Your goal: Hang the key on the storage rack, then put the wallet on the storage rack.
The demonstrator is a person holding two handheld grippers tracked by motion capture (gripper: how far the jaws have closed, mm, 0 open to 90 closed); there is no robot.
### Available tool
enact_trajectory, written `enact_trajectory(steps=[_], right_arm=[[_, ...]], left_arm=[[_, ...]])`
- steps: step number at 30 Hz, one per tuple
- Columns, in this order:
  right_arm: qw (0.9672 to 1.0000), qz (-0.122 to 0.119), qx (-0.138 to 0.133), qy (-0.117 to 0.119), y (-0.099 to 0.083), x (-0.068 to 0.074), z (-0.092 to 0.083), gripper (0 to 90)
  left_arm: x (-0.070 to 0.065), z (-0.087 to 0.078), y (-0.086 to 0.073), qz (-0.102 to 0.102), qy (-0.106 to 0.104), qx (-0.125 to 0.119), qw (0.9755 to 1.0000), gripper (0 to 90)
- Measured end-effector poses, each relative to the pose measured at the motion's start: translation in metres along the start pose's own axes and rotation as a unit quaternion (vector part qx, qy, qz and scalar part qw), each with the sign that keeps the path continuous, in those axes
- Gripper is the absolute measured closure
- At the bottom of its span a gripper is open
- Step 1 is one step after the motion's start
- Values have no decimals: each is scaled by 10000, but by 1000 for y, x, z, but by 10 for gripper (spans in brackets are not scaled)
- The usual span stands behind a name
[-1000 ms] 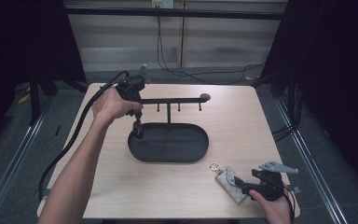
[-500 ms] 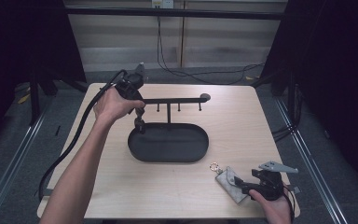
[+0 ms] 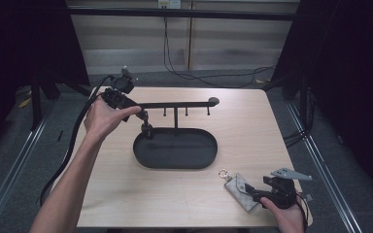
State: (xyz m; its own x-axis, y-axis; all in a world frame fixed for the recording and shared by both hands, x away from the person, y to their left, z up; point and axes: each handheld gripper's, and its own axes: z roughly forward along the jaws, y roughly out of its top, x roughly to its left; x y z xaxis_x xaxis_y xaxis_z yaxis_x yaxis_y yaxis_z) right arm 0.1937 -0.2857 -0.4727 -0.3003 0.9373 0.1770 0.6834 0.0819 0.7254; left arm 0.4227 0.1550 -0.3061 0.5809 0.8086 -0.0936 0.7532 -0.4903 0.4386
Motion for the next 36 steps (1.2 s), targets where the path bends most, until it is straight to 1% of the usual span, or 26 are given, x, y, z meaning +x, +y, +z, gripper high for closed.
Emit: enact_trajectory(steps=[1, 3, 5, 6, 7, 8, 10, 12, 14, 15, 17, 18, 19, 20, 21, 23, 25, 26, 27, 29, 30, 31, 32, 33, 34, 36], right_arm=[[10000, -9, 3, -9, 0, 0, 0, 195], [10000, -21, 5, -7, 0, 1, 1, 195], [10000, -20, 27, -9, 1, 2, 1, 195], [10000, -23, 25, -3, 1, 2, 1, 195], [10000, -25, 21, -3, 1, 2, 1, 195], [10000, -29, 17, 0, 1, 1, 1, 195], [10000, -9, 9, -3, 1, 1, 1, 195], [10000, 3, 20, -3, 1, 1, 2, 195], [10000, 14, 41, -8, 2, 0, 3, 195], [10000, 15, 47, -5, 2, 0, 3, 195], [10000, 20, 23, -16, 1, 1, 2, 196], [10000, 28, 22, -22, 1, 1, 2, 195], [10000, 36, 20, -27, 1, 1, 2, 195], [10000, 49, 25, -25, 1, 0, 2, 194], [10000, 38, 36, -31, 1, 1, 2, 194], [10000, -12, 36, -12, 1, 1, 2, 194], [10000, 13, 41, -22, 0, 1, 1, 193], [10000, 21, 25, -18, 1, 1, 1, 193], [10000, 26, 30, -18, 1, 0, 2, 193], [10000, 46, 29, 2, 1, 0, 2, 193], [10000, 39, 15, 24, 1, 0, 2, 193], [10000, 32, 15, 74, 1, 0, 2, 193], [9999, 29, 29, 95, 2, 1, 3, 193], [10000, 10, 29, 76, 2, 1, 3, 193], [10000, -12, 25, 87, 2, 1, 3, 193], [9999, -7, 24, 120, 2, 2, 3, 192]], left_arm=[[3, -1, -5, 44, -55, -38, 10000, 286], [6, -1, -13, 39, -51, -135, 9999, 262], [10, -1, -20, -80, -116, -180, 9997, 216], [13, -1, -24, 1, -94, -213, 9997, 197], [14, -1, -29, 37, -30, -282, 9996, 224], [15, 0, -34, -7, -56, -378, 9993, 230], [18, 0, -45, 4, -184, -483, 9987, 153], [21, -1, -55, -9, -252, -702, 9972, 193], [24, -2, -64, 12, -332, -796, 9963, 156], [25, -4, -68, 18, -365, -877, 9955, 171], [24, -9, -78, 89, -187, -1069, 9941, 179], [24, -10, -82, 71, -232, -1153, 9930, 200], [25, -11, -86, 94, -325, -1181, 9924, 200], [24, -12, -91, 130, -348, -1229, 9917, 199], [24, -13, -94, 160, -282, -1274, 9913, 199], [25, -15, -102, 238, -235, -1361, 9901, 199], [24, -15, -108, 244, -296, -1343, 9902, 199], [24, -15, -112, 333, -254, -1326, 9903, 199], [24, -13, -116, 336, -244, -1334, 9902, 199], [23, -9, -125, 337, -335, -1377, 9893, 199], [23, -6, -129, 358, -293, -1415, 9889, 199], [22, -4, -133, 307, -203, -1465, 9885, 199], [20, -2, -137, 288, -172, -1517, 9879, 199], [20, 0, -142, 273, -198, -1579, 9869, 199], [19, 1, -147, 215, -234, -1617, 9863, 199], [18, 4, -158, 119, -284, -1734, 9844, 198]])
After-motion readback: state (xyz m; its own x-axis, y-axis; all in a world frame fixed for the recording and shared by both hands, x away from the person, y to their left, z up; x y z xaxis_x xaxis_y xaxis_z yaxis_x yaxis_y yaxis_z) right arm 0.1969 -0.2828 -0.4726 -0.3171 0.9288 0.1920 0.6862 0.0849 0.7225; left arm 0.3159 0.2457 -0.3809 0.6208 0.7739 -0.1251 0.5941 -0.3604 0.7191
